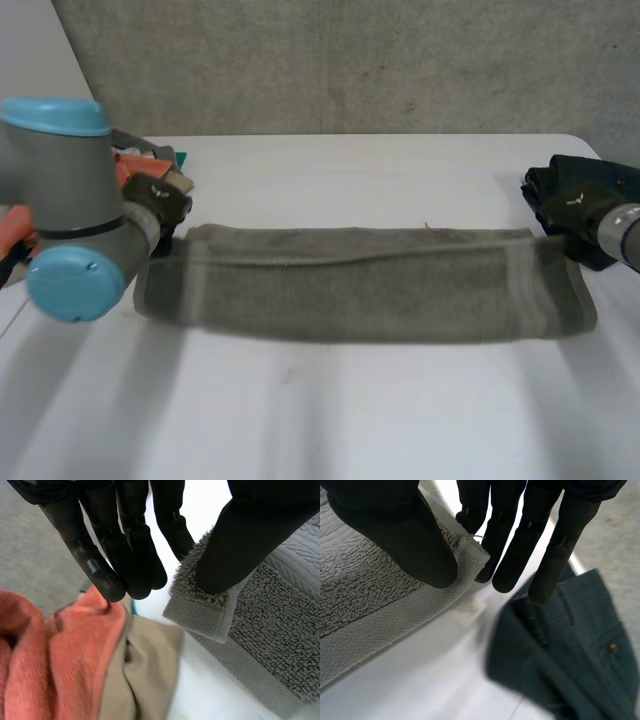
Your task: Fold the laundry.
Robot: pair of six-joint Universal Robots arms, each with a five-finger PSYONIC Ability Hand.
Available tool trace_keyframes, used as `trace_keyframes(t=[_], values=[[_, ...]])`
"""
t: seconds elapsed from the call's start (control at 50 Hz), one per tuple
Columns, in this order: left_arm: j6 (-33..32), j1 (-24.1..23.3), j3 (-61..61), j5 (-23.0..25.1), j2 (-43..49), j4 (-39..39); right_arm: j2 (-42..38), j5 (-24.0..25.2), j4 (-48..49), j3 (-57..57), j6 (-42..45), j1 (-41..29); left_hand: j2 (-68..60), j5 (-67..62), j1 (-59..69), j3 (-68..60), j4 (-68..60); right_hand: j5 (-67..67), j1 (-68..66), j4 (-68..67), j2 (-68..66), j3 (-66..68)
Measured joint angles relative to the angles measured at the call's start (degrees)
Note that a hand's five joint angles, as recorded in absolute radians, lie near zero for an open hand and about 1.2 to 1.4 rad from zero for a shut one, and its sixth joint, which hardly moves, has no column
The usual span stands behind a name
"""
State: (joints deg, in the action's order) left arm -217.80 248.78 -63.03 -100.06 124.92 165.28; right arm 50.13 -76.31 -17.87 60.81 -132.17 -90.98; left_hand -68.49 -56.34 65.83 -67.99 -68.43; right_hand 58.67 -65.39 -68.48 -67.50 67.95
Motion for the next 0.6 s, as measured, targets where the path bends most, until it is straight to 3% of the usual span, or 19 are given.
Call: trace_keyframes(t=[0.24,0.26,0.3,0.34,0.36,0.38,0.42,0.5,0.6], values=[[-3.00,-2.55,22.14,-6.28,16.14,-1.28,-12.20,-6.55,5.82,-14.63,-1.16,-2.88,0.00,0.00,0.00,0.00,0.00,-0.34,0.01,0.30,0.24,-0.37],[-3.40,-2.74,24.15,-6.58,17.51,-1.74,-13.40,-6.81,5.87,-16.11,-1.12,-3.19,3.09,1.87,-2.05,2.97,2.55,-6.29,5.35,7.23,6.62,-6.98],[-3.73,-3.05,26.77,-6.77,19.16,-2.26,-15.02,-7.16,5.98,-18.04,-1.12,-3.71,20.31,17.54,-20.00,18.60,19.04,-23.43,22.55,22.81,22.99,-22.67],[-3.84,-3.38,29.00,-6.80,20.46,-2.62,-16.50,-7.56,6.17,-19.67,-1.15,-4.31,20.31,18.82,-21.48,19.86,20.34,-39.82,38.75,38.42,39.23,-38.28],[-3.82,-3.58,30.26,-6.77,21.15,-2.81,-17.30,-7.86,6.31,-20.55,-1.20,-4.65,44.39,42.77,-48.19,43.74,44.89,-45.97,44.57,44.62,46.25,-44.40],[-3.63,-3.74,31.08,-6.77,21.51,-2.90,-17.89,-8.41,6.55,-21.30,-1.41,-4.96,50.41,47.70,-52.45,49.79,50.31,-53.27,51.04,52.92,52.80,-52.51],[-2.81,-4.04,32.39,-6.82,21.74,-3.03,-18.50,-9.77,6.98,-22.33,-2.13,-5.41,56.16,53.51,-54.83,55.83,56.70,-55.61,52.63,55.79,55.48,-55.62],[0.56,-4.47,32.01,-7.05,20.15,-3.31,-16.70,-12.16,6.47,-21.86,-6.34,-5.59,56.63,53.53,-54.83,56.13,56.99,-55.57,52.63,56.60,55.69,-56.03],[5.12,-4.39,25.98,-6.93,15.10,-3.30,-9.72,-9.93,2.67,-15.45,-12.86,-4.36,56.63,53.51,-54.83,56.13,56.99,-55.57,52.63,56.60,55.69,-56.03]])
